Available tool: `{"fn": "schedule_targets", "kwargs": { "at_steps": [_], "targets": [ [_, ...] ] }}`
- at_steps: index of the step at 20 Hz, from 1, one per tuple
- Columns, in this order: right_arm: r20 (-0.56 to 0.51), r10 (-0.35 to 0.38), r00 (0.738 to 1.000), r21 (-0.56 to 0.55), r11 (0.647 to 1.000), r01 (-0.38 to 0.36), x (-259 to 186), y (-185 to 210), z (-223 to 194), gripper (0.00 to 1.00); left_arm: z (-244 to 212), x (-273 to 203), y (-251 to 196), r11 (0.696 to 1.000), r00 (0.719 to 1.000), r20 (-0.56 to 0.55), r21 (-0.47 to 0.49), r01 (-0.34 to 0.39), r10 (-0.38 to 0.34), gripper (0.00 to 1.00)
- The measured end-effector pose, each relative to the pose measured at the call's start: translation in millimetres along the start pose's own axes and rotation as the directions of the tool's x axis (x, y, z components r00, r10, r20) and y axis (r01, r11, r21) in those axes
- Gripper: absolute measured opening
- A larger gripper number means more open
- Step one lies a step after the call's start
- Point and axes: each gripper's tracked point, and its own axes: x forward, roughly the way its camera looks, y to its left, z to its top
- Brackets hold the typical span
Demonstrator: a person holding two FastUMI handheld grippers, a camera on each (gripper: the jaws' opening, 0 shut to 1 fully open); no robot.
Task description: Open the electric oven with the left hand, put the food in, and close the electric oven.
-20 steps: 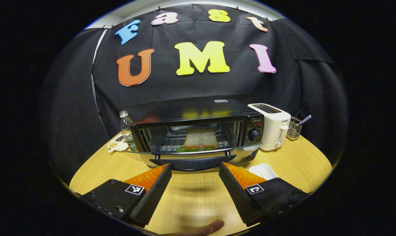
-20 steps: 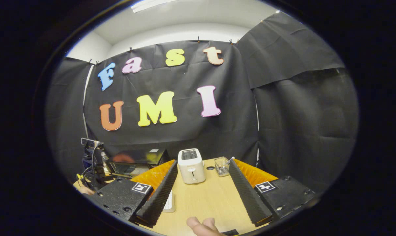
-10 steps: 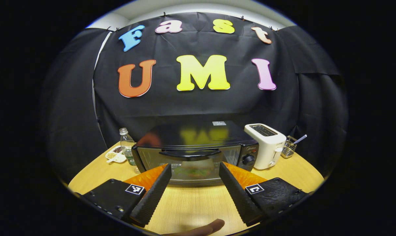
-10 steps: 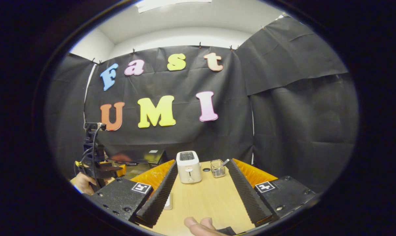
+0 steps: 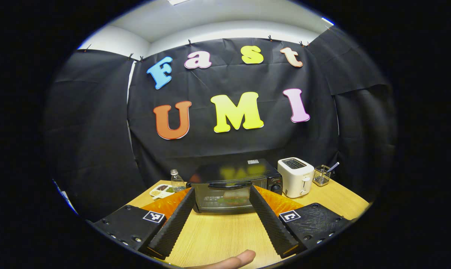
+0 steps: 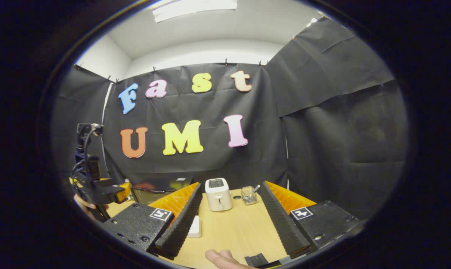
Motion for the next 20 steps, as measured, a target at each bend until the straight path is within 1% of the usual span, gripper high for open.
{"fn": "schedule_targets", "kwargs": {
  "at_steps": [2, 3, 4, 8, 9, 10, 11, 12, 13, 14, 15, 16, 17, 18, 20],
  "targets": [
    [0.014, 0.005, 1.000, 0.004, 1.000, -0.005, -10.4, 0.3, 4.0, 0.89, 10.9, -29.4, 1.1, 0.999, 1.000, 0.019, -0.042, 0.004, -0.003, 0.95],
    [0.023, 0.007, 1.000, 0.003, 1.000, -0.007, -15.1, 0.1, 6.6, 1.00, 16.5, -44.7, 1.7, 0.998, 0.999, 0.033, -0.062, 0.013, -0.011, 0.96],
    [0.027, 0.010, 1.000, 0.003, 1.000, -0.010, -19.8, 0.3, 7.3, 0.89, 21.9, -59.3, 3.5, 0.997, 0.999, 0.047, -0.074, 0.017, -0.013, 0.96],
    [0.029, 0.025, 0.999, -0.005, 1.000, -0.025, -41.0, 5.2, 0.0, 0.89, 32.3, -115.2, 11.9, 0.997, 0.994, 0.109, -0.075, 0.019, -0.011, 0.95],
    [0.019, 0.031, 0.999, -0.011, 0.999, -0.031, -45.6, 7.7, -4.2, 1.00, 31.2, -126.9, 17.7, 0.996, 0.993, 0.117, -0.087, 0.005, 0.005, 0.95],
    [0.014, 0.050, 0.999, -0.011, 0.999, -0.050, -49.8, 15.4, -5.5, 0.89, 28.5, -137.3, 22.0, 0.994, 0.993, 0.121, -0.105, 0.001, 0.012, 0.95],
    [0.011, 0.076, 0.997, -0.016, 0.997, -0.076, -55.2, 24.4, -5.4, 0.90, 26.2, -148.0, 23.5, 0.993, 0.992, 0.127, -0.122, 0.007, 0.009, 0.95],
    [0.009, 0.098, 0.995, -0.024, 0.995, -0.098, -58.2, 31.8, -5.6, 1.00, 23.5, -159.0, 25.4, 0.991, 0.992, 0.128, -0.136, 0.014, 0.004, 0.95],
    [0.014, 0.113, 0.994, -0.039, 0.993, -0.112, -62.3, 35.5, -5.8, 1.00, 15.9, -166.9, 28.5, 0.990, 0.992, 0.123, -0.139, 0.020, -0.003, 0.95],
    [0.019, 0.121, 0.993, -0.056, 0.991, -0.119, -64.7, 36.5, -4.6, 1.00, 7.2, -174.1, 34.9, 0.990, 0.994, 0.111, -0.140, 0.015, 0.000, 0.88],
    [0.028, 0.123, 0.992, -0.069, 0.990, -0.121, -67.1, 37.2, -3.7, 1.00, 1.8, -178.6, 41.9, 0.989, 0.994, 0.109, -0.145, 0.000, 0.016, 0.95],
    [0.034, 0.126, 0.991, -0.079, 0.989, -0.123, -69.0, 39.3, -3.7, 0.89, -0.3, -178.4, 47.6, 0.990, 0.994, 0.109, -0.143, -0.011, 0.027, 0.88],
    [0.038, 0.129, 0.991, -0.083, 0.989, -0.126, -72.2, 40.7, -3.5, 0.89, -4.0, -180.1, 52.2, 0.990, 0.994, 0.104, -0.139, -0.017, 0.032, 0.87],
    [0.039, 0.130, 0.991, -0.084, 0.988, -0.127, -72.1, 41.7, -3.9, 0.89, -5.5, -181.4, 53.6, 0.991, 0.994, 0.106, -0.132, -0.020, 0.034, 0.93],
    [0.045, 0.130, 0.990, -0.089, 0.988, -0.126, -74.5, 42.4, -3.2, 0.89, -7.4, -183.1, 56.7, 0.993, 0.994, 0.106, -0.116, -0.022, 0.034, 0.92]
  ]
}}
